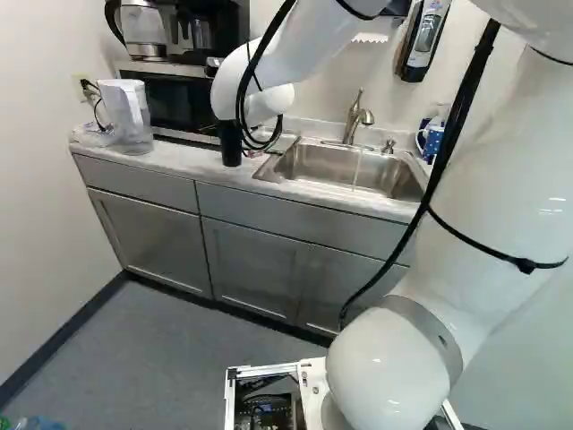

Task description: Rinse the cup and place it in the tray

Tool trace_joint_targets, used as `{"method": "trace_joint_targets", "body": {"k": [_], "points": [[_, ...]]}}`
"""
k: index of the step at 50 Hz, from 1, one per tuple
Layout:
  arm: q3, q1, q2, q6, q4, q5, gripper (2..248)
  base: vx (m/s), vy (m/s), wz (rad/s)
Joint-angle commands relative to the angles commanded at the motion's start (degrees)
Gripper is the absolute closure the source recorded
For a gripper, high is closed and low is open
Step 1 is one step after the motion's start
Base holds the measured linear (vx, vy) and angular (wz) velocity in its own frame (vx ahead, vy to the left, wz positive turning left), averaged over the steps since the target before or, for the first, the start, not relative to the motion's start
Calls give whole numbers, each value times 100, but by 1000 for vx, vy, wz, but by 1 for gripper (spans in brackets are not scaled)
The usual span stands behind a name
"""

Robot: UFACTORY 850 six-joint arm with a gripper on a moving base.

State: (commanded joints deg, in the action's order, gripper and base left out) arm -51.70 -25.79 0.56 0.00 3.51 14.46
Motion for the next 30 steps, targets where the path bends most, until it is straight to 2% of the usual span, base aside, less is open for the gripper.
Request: {"method": "trace_joint_targets", "body": {"k": [30], "points": [[289, -40, 90, 0, 88, 612, 3, 0, 0, 0]]}}
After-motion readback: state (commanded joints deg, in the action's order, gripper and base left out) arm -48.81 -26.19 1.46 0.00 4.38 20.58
